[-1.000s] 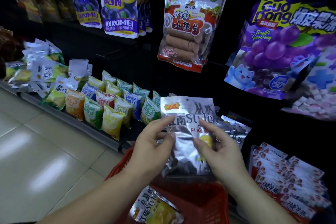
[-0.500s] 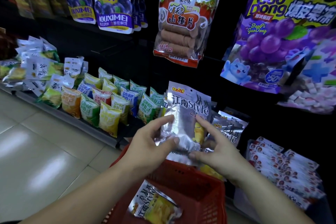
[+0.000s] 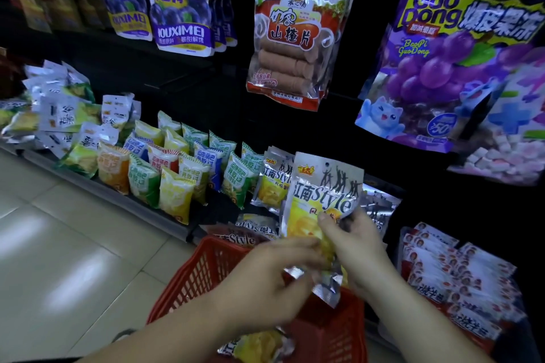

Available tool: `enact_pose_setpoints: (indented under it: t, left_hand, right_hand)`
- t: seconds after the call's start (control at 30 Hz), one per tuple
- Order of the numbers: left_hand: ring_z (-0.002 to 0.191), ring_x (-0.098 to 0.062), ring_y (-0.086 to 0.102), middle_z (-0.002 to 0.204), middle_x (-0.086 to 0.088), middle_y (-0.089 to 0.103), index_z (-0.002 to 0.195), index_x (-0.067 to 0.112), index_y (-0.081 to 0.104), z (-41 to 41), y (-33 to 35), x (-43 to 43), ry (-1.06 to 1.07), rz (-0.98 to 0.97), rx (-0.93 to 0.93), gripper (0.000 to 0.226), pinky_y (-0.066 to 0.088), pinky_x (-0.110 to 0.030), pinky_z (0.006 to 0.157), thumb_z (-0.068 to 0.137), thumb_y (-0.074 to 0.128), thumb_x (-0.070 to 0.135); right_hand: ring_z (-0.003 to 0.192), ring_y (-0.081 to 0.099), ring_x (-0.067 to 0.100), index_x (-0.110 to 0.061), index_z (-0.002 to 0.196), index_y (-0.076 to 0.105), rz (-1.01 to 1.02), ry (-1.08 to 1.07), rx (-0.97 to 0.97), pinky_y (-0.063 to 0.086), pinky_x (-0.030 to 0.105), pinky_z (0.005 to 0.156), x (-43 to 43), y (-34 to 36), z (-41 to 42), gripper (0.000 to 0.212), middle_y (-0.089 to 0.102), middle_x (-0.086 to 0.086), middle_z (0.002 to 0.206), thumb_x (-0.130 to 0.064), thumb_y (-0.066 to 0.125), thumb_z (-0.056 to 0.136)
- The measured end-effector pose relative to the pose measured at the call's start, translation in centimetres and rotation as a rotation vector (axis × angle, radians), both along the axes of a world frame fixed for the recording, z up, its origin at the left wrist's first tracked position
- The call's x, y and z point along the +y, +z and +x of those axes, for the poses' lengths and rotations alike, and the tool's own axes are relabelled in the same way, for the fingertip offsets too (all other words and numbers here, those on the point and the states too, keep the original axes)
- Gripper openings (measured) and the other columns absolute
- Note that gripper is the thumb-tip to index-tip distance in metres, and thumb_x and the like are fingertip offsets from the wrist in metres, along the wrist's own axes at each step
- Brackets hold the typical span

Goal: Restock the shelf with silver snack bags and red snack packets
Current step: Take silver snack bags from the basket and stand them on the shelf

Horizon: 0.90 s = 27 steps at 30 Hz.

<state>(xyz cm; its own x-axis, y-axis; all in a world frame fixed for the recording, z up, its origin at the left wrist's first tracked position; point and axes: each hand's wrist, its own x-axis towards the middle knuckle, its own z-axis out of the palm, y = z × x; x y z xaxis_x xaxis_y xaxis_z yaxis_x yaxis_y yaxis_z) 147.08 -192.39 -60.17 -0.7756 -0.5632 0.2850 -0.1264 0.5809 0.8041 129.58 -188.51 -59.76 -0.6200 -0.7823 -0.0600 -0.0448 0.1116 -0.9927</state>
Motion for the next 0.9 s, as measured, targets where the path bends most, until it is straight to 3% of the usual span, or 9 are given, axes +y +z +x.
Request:
enact_pose_setpoints:
  t: [0.1,0.17,0.23,0.33,0.43,0.53,0.67,0.83,0.9]
  left_hand:
    - [0.122,0.002,0.054,0.132,0.027,0.052,0.112,0.036,0.065,0.1,-0.1,-2.5,0.356,0.009,0.105,0.022,0.053,-0.031,0.098,0.093,0.072,0.026]
    - [0.12,-0.001,0.057,0.129,0.023,0.055,0.106,0.04,0.059,0.4,0.3,-4.1,0.445,0.182,0.105,0.026,0.055,-0.037,0.096,0.09,0.077,0.029]
    - [0.105,-0.008,0.064,0.11,0.012,0.064,0.1,0.038,0.06,0.4,0.6,-5.1,0.451,0.385,0.138,0.026,0.06,-0.037,0.083,0.089,0.078,0.023]
    - [0.06,-0.019,0.049,0.068,-0.002,0.054,0.091,0.031,0.064,0.7,0.8,-5.9,0.498,0.424,0.179,0.022,0.044,-0.031,0.05,0.09,0.076,0.013]
    - [0.049,-0.019,0.035,0.053,0.009,0.046,0.101,0.031,0.068,0.8,1.1,-6.0,0.436,0.471,0.151,0.022,0.033,-0.026,0.043,0.096,0.069,0.01]
    - [0.045,-0.016,0.034,0.052,0.014,0.051,0.104,0.029,0.068,0.7,0.9,-5.9,0.411,0.464,0.128,0.027,0.033,-0.024,0.042,0.097,0.065,0.003]
    - [0.046,-0.017,0.038,0.06,0.012,0.053,0.101,0.034,0.067,0.7,0.2,-5.6,0.367,0.44,0.07,0.031,0.035,-0.025,0.042,0.096,0.065,0.003]
    - [0.048,-0.006,0.046,0.094,-0.005,0.065,0.117,0.036,0.064,0.2,-0.5,-7.2,0.346,0.423,0.036,0.036,0.042,-0.021,0.047,0.099,0.061,0.004]
    - [0.051,-0.004,0.052,0.094,-0.003,0.069,0.118,0.033,0.064,0.3,-0.6,-9.1,0.365,0.4,0.034,0.035,0.044,-0.024,0.048,0.1,0.058,0.003]
  right_hand:
    - [0.098,0.074,0.019,-0.019,0.116,0.064,0.005,0.137,-0.09,0.061,0.036,0.081,0.3,0.3,0.3,0.024,0.078,-0.001,0.103,-0.008,0.07,0.096]
    - [0.101,0.075,0.022,-0.014,0.119,0.063,0.027,0.224,-0.147,0.062,0.037,0.082,0.5,0.4,1.0,0.028,0.078,0.002,0.106,-0.004,0.071,0.094]
    - [0.102,0.074,0.023,-0.017,0.115,0.065,0.058,0.269,-0.111,0.061,0.043,0.089,0.6,0.4,1.2,0.027,0.079,-0.001,0.105,-0.006,0.073,0.092]
    - [0.096,0.072,0.003,-0.027,0.113,0.063,0.03,0.212,-0.018,0.056,0.038,0.09,0.7,1.0,1.4,0.027,0.076,-0.02,0.099,-0.016,0.075,0.092]
    - [0.112,0.063,-0.004,-0.053,0.141,0.046,-0.088,0.09,0.169,0.051,0.023,0.091,0.7,1.6,1.1,0.062,0.065,-0.025,0.12,-0.023,0.072,0.094]
    - [0.105,0.065,-0.003,-0.053,0.141,0.047,-0.104,0.104,0.345,0.056,0.017,0.078,0.7,2.1,0.6,0.065,0.066,-0.02,0.109,-0.015,0.072,0.094]
    - [0.093,0.067,-0.012,-0.039,0.115,0.07,0.006,0.198,0.433,0.052,0.007,0.075,0.7,2.7,0.0,0.039,0.073,-0.026,0.096,-0.011,0.078,0.089]
    - [0.077,0.073,0.012,-0.015,0.088,0.069,0.04,0.124,0.358,0.06,0.035,0.076,-1.4,2.3,-1.0,0.017,0.076,-0.005,0.079,0.002,0.07,0.092]
    - [0.076,0.071,0.01,-0.017,0.086,0.066,0.021,0.137,0.409,0.058,0.033,0.076,-3.5,2.6,-0.9,0.019,0.073,-0.006,0.08,0.001,0.068,0.094]
